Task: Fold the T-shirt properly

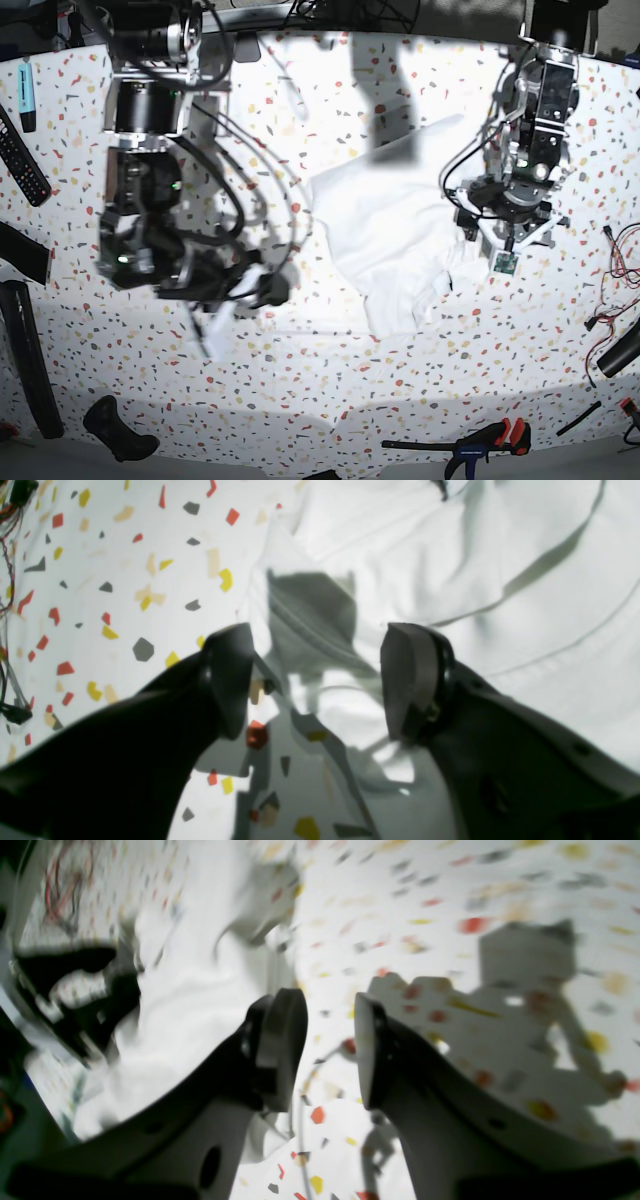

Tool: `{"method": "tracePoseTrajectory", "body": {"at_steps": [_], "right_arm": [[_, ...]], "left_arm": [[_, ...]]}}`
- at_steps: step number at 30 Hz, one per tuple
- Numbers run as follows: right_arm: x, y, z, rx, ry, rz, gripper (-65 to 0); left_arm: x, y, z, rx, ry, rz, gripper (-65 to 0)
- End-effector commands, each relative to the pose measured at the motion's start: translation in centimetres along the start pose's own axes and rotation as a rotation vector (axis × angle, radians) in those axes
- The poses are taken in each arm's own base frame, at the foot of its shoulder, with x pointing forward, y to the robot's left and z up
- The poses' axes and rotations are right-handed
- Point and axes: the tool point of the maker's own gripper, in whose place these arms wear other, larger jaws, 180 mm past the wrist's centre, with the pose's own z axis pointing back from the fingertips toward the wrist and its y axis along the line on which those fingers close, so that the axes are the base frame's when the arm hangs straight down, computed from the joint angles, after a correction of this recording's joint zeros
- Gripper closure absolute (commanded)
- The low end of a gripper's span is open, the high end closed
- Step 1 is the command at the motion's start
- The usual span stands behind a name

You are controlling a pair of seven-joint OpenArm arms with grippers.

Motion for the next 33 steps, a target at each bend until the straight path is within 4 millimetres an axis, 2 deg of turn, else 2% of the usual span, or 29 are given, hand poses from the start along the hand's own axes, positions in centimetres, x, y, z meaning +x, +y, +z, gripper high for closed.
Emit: {"method": "tracePoseTrajectory", "body": {"at_steps": [1, 4, 7, 14, 18, 21, 25, 28, 31, 33], "right_arm": [[2.3, -0.4, 1.1, 0.0, -0.068, 0.013, -20.6], [2.3, -2.0, 2.8, -0.012, -0.09, -0.04, -20.6], [2.2, -3.8, 4.4, -0.047, -0.098, -0.059, -20.6], [2.0, -7.1, 7.2, -0.137, -0.079, -0.041, -20.6], [2.1, -7.8, 8.1, -0.156, -0.074, -0.03, -20.6], [2.2, -8.0, 8.4, -0.158, -0.078, -0.027, -20.6], [3.2, -7.9, 9.3, -0.159, -0.113, -0.009, -20.5], [4.1, -7.8, 10.6, -0.172, -0.154, 0.007, -20.5], [3.5, -7.4, 12.3, -0.188, -0.181, 0.011, -20.5], [2.0, -7.2, 13.4, -0.211, -0.175, 0.012, -20.5]], "left_arm": [[0.9, -1.0, 0.0, -0.039, -0.02, -0.002, -39.1], [1.7, -2.9, -0.1, -0.088, -0.039, 0.002, -39.1], [3.3, -4.0, -0.2, -0.118, -0.075, 0.004, -39.1], [7.0, -3.0, -0.4, -0.1, -0.135, -0.006, -39.1], [8.8, -2.5, -0.3, -0.094, -0.163, -0.007, -39.1], [9.1, -2.9, 0.1, -0.13, -0.124, 0.028, -39.1], [12.4, -3.4, 3.0, -0.183, -0.232, 0.086, -39.1], [14.7, -2.1, 6.5, -0.148, -0.353, 0.094, -39.1], [14.7, 0.4, 9.2, -0.082, -0.409, 0.105, -39.1], [13.0, 2.3, 10.4, -0.029, -0.396, 0.102, -39.1]]}}
